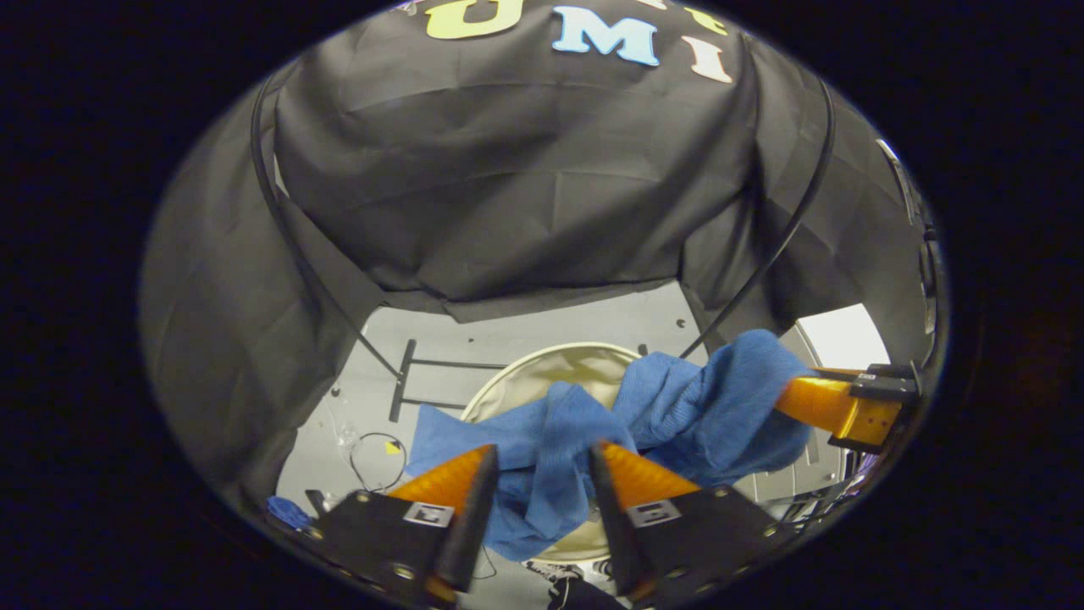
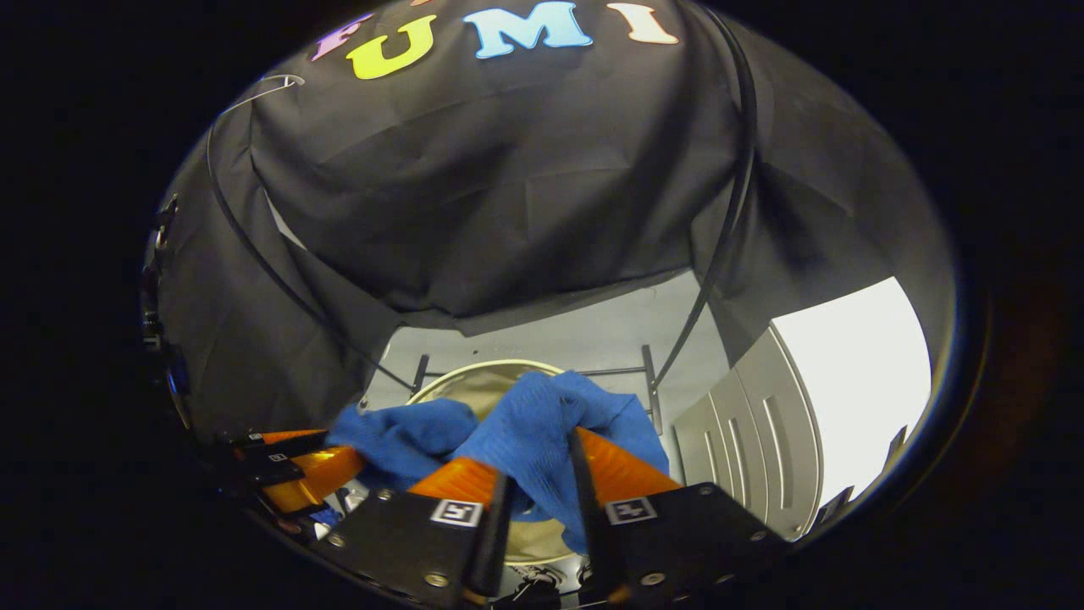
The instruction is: Grasp the clothes on the hanger with both hands and then place them into the laundry hamper below.
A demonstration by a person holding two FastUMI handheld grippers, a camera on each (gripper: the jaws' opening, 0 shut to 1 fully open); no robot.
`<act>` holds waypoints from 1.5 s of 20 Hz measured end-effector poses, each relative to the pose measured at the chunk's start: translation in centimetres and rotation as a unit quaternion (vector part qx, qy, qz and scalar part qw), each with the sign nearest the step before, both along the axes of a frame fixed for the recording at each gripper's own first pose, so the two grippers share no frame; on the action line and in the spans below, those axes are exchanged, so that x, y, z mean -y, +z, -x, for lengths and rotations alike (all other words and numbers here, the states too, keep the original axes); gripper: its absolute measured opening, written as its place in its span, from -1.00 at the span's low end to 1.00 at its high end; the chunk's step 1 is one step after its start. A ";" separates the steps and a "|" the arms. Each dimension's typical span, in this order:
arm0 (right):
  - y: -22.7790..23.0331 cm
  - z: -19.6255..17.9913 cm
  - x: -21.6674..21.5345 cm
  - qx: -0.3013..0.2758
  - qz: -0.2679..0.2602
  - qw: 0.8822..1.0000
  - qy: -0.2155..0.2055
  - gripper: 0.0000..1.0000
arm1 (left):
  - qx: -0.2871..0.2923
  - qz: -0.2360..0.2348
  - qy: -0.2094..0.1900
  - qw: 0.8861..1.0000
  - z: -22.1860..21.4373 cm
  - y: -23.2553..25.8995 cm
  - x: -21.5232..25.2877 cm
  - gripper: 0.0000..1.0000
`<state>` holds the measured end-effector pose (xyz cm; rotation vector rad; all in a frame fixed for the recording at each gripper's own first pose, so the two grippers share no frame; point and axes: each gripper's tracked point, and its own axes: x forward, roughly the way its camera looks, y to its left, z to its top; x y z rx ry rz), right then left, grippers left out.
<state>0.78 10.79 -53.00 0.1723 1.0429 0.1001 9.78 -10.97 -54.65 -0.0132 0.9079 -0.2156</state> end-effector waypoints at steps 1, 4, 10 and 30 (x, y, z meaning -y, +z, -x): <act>0.4 0.5 0.1 -0.003 -0.004 1.000 0.004 0.14 | -0.002 -0.014 0.005 1.000 0.5 0.6 -0.5 0.34; 2.8 1.2 0.7 0.004 -0.014 1.000 0.013 0.92 | -0.005 -0.051 0.024 0.998 1.8 2.5 -2.1 0.83; 9.1 3.4 6.1 0.046 0.016 0.999 0.002 0.83 | 0.036 -0.069 0.053 0.996 5.7 10.9 -4.1 0.83; 52.7 4.1 9.9 0.500 0.122 0.855 -0.067 0.91 | 0.436 0.080 0.090 0.892 12.8 56.4 -7.7 0.83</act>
